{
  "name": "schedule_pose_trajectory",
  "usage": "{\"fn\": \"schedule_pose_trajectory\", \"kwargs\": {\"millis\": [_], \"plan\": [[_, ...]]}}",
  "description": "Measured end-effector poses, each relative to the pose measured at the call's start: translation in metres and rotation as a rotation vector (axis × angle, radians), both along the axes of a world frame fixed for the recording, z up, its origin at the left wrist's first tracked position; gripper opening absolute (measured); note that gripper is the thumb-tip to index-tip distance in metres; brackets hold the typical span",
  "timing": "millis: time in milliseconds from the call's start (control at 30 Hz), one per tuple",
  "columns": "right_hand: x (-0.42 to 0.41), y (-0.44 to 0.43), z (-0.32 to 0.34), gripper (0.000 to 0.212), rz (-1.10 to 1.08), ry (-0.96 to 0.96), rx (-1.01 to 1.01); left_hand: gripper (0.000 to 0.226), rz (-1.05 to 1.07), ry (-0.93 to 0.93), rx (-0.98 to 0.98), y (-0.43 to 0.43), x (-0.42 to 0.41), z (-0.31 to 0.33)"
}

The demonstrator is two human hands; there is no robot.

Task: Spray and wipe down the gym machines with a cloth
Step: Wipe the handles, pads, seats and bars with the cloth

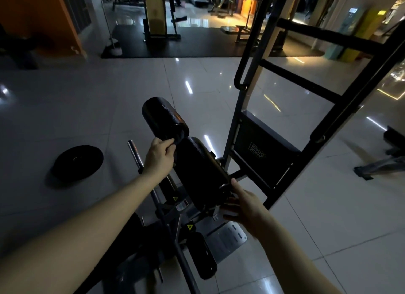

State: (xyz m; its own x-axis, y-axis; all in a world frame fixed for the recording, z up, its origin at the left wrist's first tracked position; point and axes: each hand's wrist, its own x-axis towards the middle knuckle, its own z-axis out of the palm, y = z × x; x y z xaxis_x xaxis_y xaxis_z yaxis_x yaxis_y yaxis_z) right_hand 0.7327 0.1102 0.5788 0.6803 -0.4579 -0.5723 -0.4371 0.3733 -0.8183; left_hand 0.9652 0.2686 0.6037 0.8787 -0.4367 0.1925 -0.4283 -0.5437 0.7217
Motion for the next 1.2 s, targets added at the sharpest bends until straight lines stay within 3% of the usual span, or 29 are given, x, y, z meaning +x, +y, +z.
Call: {"fn": "schedule_pose_trajectory", "kwargs": {"millis": [167, 367, 433, 500, 600, 800, 1033, 1200], "plan": [[0.0, -0.001, 0.006, 0.054, 0.006, -0.021, 0.017, 0.036, -0.312, -0.242, -0.026, 0.003, -0.073, 0.003], [-0.005, -0.004, -0.001, 0.057, 0.037, -0.057, 0.055, 0.041, -0.548, -0.364, 0.02, 0.026, -0.118, -0.004], [-0.005, -0.003, -0.001, 0.058, 0.033, -0.054, 0.052, 0.041, -0.552, -0.464, 0.052, 0.026, -0.108, -0.006], [-0.004, -0.002, -0.002, 0.066, 0.01, -0.046, 0.049, 0.041, -0.416, -0.509, 0.072, 0.016, -0.082, -0.006], [-0.002, -0.001, -0.003, 0.067, -0.004, -0.04, 0.045, 0.038, -0.171, -0.431, 0.065, -0.002, -0.035, -0.002], [-0.004, 0.003, 0.004, 0.057, 0.001, -0.03, 0.024, 0.038, -0.004, -0.229, 0.007, -0.023, -0.023, 0.001], [-0.007, 0.01, 0.014, 0.05, -0.007, -0.06, 0.024, 0.039, -0.228, -0.221, -0.146, 0.01, -0.114, -0.014], [-0.008, 0.011, 0.018, 0.052, -0.025, -0.047, 0.027, 0.04, -0.388, -0.144, -0.151, 0.034, -0.14, -0.022]]}}
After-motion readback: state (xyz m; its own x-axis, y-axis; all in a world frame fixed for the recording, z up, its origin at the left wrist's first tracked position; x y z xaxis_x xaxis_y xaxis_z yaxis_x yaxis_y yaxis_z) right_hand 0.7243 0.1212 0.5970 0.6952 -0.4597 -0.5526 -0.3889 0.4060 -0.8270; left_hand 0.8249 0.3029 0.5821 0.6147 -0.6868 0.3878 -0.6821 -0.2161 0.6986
